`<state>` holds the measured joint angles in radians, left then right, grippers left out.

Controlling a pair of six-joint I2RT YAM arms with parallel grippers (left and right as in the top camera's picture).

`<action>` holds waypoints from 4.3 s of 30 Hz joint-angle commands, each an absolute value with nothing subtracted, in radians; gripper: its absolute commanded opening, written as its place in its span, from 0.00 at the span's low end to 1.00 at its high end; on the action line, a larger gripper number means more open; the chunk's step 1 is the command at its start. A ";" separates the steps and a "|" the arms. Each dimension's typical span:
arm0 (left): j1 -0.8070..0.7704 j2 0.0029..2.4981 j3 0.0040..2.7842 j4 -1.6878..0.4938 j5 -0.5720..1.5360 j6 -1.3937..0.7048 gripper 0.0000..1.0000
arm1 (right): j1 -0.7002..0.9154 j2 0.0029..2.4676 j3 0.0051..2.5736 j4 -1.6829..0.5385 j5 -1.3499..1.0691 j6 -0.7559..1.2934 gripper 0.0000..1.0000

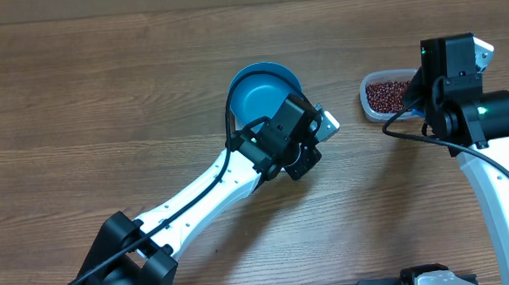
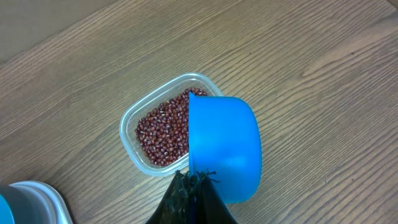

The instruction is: Scoop item into bowl and weigh 150g on scale

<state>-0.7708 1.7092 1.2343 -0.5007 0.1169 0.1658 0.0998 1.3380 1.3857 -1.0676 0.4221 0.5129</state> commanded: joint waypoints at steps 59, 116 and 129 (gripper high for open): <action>-0.773 1.812 1.148 -0.398 -0.195 0.150 0.04 | 0.096 1.324 1.413 -1.088 0.425 0.523 0.04; -0.753 1.865 1.036 -0.329 -0.196 0.200 0.04 | 0.096 1.324 1.413 -1.096 0.424 0.524 0.04; -0.752 1.865 1.036 -0.309 -0.137 0.276 0.04 | 0.096 1.324 1.413 -1.087 0.424 0.524 0.04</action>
